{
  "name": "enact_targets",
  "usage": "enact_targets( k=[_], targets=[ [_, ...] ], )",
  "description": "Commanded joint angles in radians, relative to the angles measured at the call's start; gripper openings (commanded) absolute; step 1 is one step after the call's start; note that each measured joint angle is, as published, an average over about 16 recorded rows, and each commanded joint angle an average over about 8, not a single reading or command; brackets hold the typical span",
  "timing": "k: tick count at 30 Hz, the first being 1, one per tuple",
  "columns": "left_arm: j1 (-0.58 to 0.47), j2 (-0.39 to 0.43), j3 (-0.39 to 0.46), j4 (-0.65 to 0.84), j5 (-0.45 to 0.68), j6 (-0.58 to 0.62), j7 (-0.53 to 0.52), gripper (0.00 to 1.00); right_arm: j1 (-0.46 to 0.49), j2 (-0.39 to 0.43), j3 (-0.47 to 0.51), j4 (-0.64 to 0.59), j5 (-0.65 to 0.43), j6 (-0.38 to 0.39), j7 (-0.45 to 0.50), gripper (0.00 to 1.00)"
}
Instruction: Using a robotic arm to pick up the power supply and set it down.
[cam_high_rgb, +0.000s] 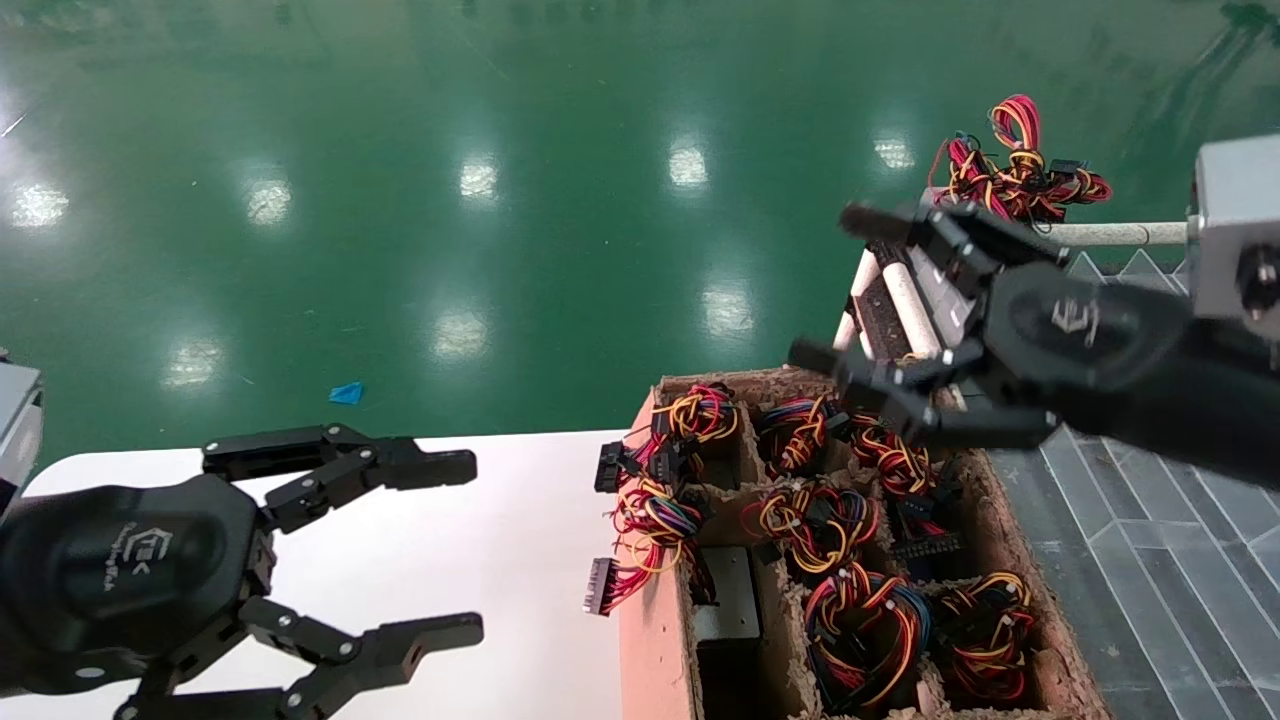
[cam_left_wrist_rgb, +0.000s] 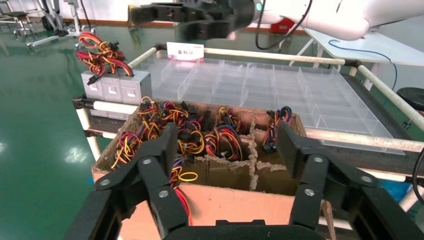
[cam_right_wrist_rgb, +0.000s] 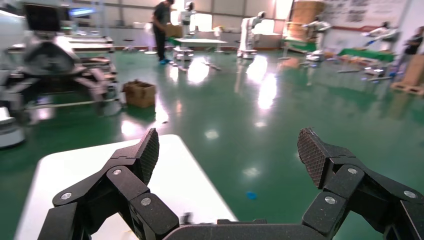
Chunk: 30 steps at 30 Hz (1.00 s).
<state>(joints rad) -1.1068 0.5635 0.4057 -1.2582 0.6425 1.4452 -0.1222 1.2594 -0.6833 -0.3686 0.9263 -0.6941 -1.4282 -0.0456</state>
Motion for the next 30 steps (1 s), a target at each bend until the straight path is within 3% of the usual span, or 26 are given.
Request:
enact_targets(
  k=[1,18,30],
  targets=[
    [0.0,0.0,0.0,0.0,0.0,0.0,0.0,1.0,-0.021,0.008,0.01,0.04,-0.004,-0.007,0.026,1.0],
    [0.0,0.0,0.0,0.0,0.0,0.0,0.0,1.0,-0.184,0.072,0.088,0.356,-0.036,-0.067,0.23,1.0],
    [0.0,0.0,0.0,0.0,0.0,0.0,0.0,1.0,-0.196,0.077,0.096,0.377,-0.04,-0.072,0.24,1.0]
  ],
)
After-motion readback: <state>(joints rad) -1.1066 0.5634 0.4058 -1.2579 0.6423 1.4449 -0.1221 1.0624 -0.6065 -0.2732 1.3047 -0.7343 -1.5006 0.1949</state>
